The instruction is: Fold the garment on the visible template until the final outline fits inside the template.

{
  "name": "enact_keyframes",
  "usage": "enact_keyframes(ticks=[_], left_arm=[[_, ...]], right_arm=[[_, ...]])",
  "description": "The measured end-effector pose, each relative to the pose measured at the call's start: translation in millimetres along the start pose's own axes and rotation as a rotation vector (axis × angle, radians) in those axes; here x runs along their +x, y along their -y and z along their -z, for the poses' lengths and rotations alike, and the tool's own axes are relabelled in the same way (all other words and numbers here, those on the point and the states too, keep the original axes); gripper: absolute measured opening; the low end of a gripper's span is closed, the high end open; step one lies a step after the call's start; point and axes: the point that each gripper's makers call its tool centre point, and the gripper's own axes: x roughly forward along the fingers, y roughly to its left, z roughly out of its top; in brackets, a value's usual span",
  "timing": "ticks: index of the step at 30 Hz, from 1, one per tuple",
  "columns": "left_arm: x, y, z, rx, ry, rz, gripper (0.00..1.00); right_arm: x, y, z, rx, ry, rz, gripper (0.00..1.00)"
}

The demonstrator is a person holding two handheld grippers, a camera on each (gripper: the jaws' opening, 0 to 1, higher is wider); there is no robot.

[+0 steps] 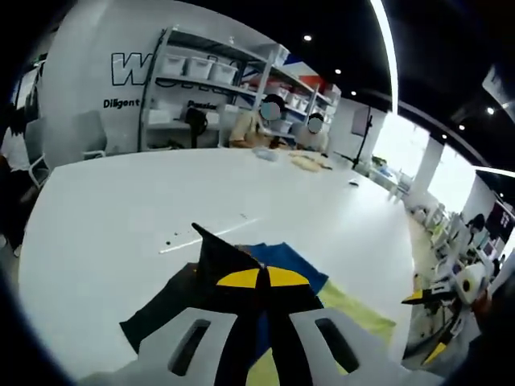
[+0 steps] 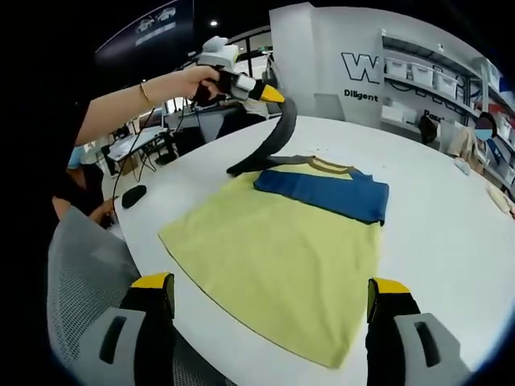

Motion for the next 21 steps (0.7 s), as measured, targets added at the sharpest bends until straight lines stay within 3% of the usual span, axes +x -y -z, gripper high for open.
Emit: enact_keyframes(ticks=[11,17,21], left_arm=[[40,46.1,-2.2,-0.001,0.009,0.084,0.0],[57,60.2,6.9,0.0,-0.008,0.106,0.0],[72,70.7,23.1,-0.003,-0.04,0.124,0.0]], right_arm=[[1,-1,2.6,0.008,-0.004,-0.006,0.99],[1,2,3.1,0.018,-0.001,-0.002,0.99],[0,3,3.3,0.024,0.002,0.002,0.99]])
